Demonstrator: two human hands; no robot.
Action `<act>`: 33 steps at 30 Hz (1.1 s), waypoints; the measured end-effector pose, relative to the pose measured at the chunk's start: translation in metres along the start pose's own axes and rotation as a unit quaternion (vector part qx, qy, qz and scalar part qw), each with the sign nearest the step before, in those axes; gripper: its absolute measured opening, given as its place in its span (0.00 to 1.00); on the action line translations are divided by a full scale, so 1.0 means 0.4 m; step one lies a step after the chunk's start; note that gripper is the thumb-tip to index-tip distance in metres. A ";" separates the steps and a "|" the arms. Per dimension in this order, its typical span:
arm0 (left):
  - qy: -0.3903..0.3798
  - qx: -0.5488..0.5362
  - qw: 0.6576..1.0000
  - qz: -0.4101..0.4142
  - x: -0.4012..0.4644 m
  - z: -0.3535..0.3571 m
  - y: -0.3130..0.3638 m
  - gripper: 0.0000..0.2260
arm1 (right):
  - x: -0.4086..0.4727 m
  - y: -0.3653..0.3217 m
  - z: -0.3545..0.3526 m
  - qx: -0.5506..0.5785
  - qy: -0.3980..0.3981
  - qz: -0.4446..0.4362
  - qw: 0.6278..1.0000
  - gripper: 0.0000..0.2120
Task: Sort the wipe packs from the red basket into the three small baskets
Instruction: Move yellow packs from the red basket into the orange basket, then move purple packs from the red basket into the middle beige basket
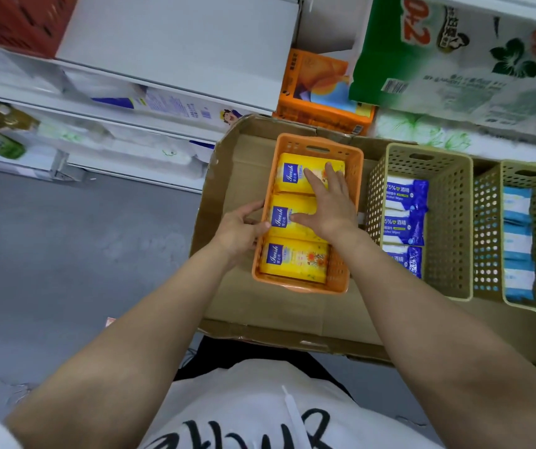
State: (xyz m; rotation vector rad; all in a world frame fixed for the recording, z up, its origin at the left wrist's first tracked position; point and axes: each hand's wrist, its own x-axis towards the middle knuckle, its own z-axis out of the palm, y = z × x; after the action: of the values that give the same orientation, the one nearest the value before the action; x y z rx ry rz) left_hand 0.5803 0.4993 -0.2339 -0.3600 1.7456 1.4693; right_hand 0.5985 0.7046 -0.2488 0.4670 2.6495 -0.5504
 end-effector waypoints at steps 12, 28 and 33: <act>0.007 -0.002 1.000 -0.006 -0.006 0.006 0.005 0.22 | 0.005 -0.003 -0.005 0.013 -0.004 0.007 1.000 0.46; 0.141 0.198 0.945 0.216 -0.167 -0.321 0.269 0.15 | -0.067 -0.309 -0.316 -0.027 0.107 -0.042 0.993 0.21; 0.183 0.323 0.848 0.378 -0.278 -0.604 0.399 0.15 | -0.165 -0.587 -0.440 0.005 0.254 -0.094 0.963 0.20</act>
State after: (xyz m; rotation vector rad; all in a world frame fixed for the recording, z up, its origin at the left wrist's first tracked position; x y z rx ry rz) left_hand 0.4494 0.2917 -0.0442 0.5028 2.7603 1.2129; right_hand 0.5096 0.5624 0.0006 0.4042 3.2089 -0.5607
